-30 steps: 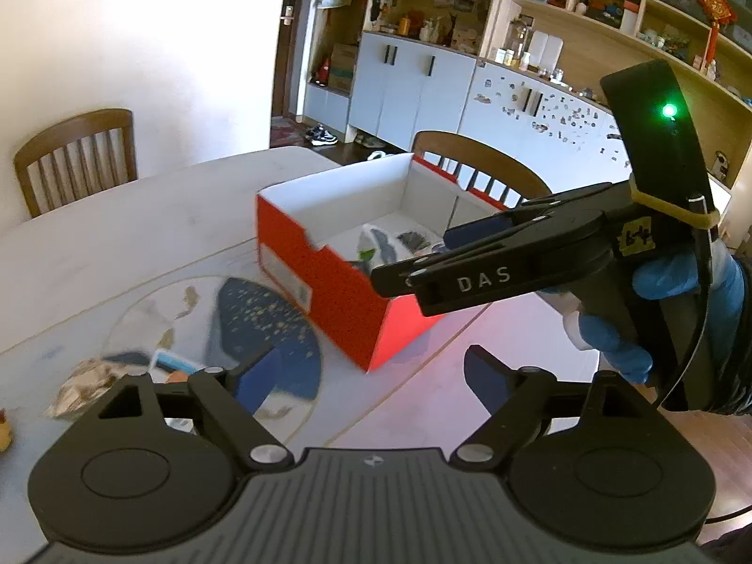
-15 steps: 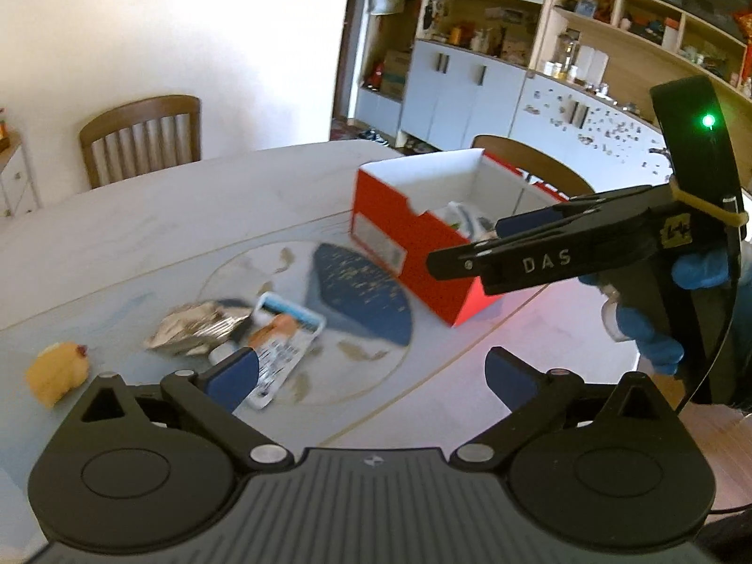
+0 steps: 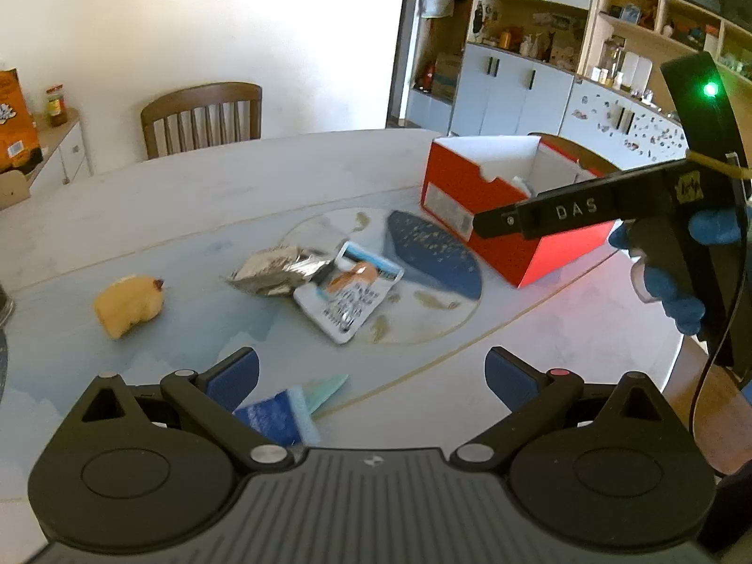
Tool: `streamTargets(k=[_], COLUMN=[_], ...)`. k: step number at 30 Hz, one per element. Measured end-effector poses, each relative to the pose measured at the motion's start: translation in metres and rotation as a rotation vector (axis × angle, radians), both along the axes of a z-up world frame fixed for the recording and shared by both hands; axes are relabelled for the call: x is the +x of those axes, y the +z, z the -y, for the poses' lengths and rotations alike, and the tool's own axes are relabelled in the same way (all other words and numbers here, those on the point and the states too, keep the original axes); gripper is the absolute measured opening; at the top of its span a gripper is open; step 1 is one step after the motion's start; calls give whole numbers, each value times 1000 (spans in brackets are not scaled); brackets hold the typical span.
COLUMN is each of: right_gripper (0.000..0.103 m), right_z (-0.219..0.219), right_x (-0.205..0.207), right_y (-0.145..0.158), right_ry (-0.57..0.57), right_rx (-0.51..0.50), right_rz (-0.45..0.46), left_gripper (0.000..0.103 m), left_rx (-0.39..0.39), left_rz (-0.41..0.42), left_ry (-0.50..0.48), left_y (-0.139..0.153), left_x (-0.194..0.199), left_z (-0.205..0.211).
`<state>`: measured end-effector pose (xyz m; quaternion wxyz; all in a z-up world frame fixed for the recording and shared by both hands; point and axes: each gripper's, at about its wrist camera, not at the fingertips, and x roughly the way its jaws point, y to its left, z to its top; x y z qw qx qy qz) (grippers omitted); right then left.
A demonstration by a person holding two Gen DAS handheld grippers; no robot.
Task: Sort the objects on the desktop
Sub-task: 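Move the right tool to the white printed pouch while the left tool reaches the white cable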
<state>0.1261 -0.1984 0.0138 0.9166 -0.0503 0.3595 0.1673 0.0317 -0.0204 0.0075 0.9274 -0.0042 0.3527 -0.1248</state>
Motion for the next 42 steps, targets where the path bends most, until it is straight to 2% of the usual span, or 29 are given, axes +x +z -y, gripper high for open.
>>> streamTargets(k=[9, 19, 38, 42], right_gripper=[87, 87, 88, 90], right_z=[-22, -29, -62, -78], right_x=[-7, -4, 14, 16], right_y=[-24, -36, -73, -81], right_ry=[26, 48, 16, 38], right_rx=[-16, -43, -41, -48], right_rz=[-21, -26, -6, 2], left_gripper=[103, 103, 100, 93], left_rx=[-5, -11, 21, 28], left_rz=[-49, -79, -1, 10], left_ry=[63, 145, 96, 92], left_y=[-30, -58, -94, -98], left_x=[-18, -23, -25, -26], left_z=[-13, -26, -54, -55])
